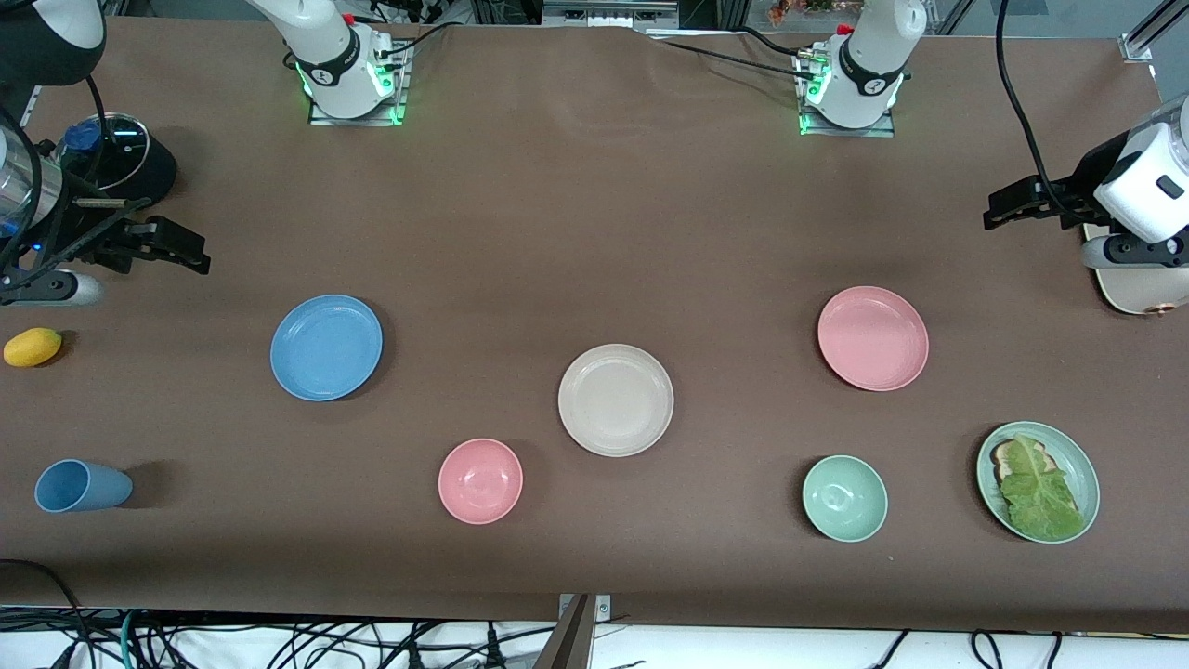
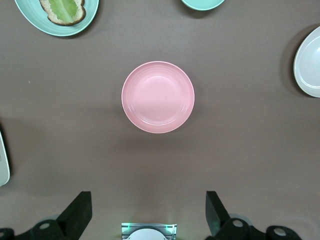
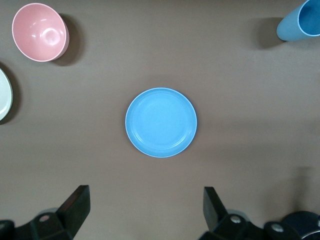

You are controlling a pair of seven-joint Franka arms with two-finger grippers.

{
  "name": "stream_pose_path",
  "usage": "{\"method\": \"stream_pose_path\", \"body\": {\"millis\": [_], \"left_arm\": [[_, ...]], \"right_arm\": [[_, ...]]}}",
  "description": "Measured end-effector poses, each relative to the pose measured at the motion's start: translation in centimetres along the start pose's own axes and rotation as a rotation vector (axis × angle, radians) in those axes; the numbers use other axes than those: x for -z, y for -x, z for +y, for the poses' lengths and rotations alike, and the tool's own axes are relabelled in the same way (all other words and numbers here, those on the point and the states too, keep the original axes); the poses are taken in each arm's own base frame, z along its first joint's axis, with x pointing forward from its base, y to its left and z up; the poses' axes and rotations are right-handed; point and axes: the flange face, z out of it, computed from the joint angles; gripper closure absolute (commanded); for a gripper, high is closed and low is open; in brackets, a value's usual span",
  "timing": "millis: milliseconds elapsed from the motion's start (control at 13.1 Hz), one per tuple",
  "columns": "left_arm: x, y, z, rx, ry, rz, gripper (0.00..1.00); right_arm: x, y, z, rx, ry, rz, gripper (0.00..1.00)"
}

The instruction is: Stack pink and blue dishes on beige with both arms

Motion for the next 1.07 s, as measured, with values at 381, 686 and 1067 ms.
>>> {"method": "stream_pose_path", "body": {"millis": [381, 686, 1067], "left_arm": [[-0.07, -0.05, 0.00, 0.000, 0.000, -0.001, 0.00], [-0.08, -0.06, 0.00, 0.000, 0.000, -0.001, 0.00], [-0.09, -0.07, 0.00, 0.000, 0.000, -0.002, 0.00]], "right_arm": [[0.47, 0.17, -0.01, -0.001, -0.001, 0.008, 0.00], [0.63, 0.16, -0.03, -0.001, -0.001, 0.012, 0.00], [0.75, 0.21, -0.32, 0.000, -0.027, 0.009, 0.00]]}}
